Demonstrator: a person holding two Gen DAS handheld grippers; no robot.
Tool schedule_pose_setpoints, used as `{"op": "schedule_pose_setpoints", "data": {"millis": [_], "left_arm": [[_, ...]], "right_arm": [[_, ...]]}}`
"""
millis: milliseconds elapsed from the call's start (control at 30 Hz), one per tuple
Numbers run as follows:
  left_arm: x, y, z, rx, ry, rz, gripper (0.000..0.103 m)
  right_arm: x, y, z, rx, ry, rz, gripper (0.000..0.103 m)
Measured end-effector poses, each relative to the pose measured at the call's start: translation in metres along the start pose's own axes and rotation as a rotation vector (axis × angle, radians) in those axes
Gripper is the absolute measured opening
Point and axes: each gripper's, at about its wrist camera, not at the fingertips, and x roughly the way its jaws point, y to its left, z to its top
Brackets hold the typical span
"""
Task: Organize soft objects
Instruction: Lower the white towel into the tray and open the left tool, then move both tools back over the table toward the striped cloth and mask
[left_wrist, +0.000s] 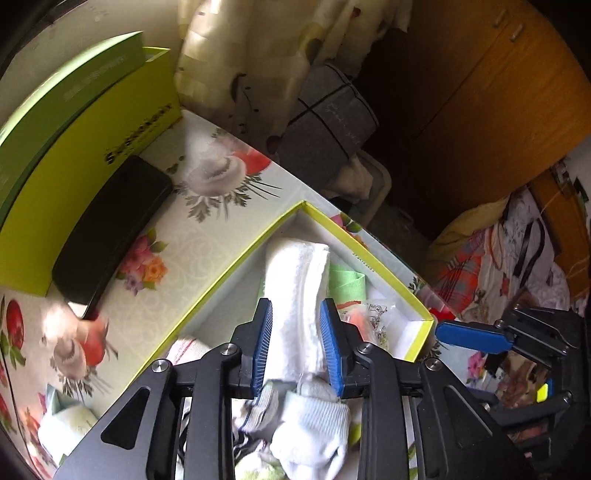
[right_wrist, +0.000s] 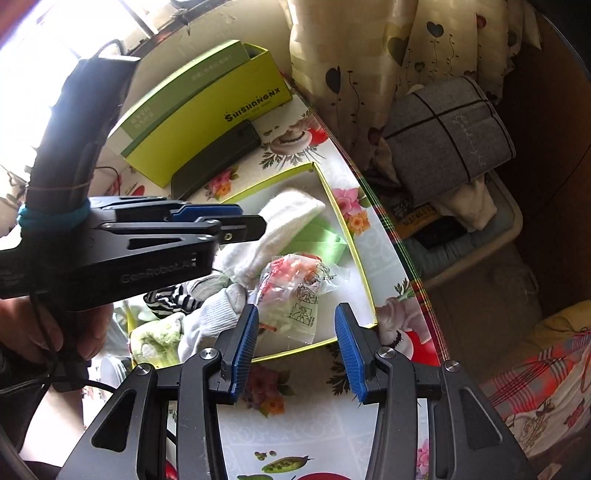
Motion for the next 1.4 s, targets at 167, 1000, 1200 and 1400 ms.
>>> {"op": "schedule_pose_setpoints", "data": {"millis": [167, 1000, 1200, 1400], "left_arm": [[-0.025, 0.015, -0.014, -0.075, -0.033, -0.003, 0.028], [-0.159, 0.050, -0.132, -0.269, -0.248, 0.095, 0.028], [-0.182, 0.061, -0.164, -0.319, -0.287, 0.115, 0.028], [-0.192, 0.076, -0.196, -0.387, -0.302, 0.124, 0.028]], "right_arm": [[-0.004, 0.009, 0.004, -0.011, -0.005, 0.000, 0.042], [-0.042, 0.134, -0.014, -0.235, 0.018, 0.037, 0.042], [-0.046, 0.169, -0.022, -0.299, 0.023, 0.049, 0.045], [-0.046, 0.198, -0.030, -0.346, 0.031, 0.063, 0.045]]}}
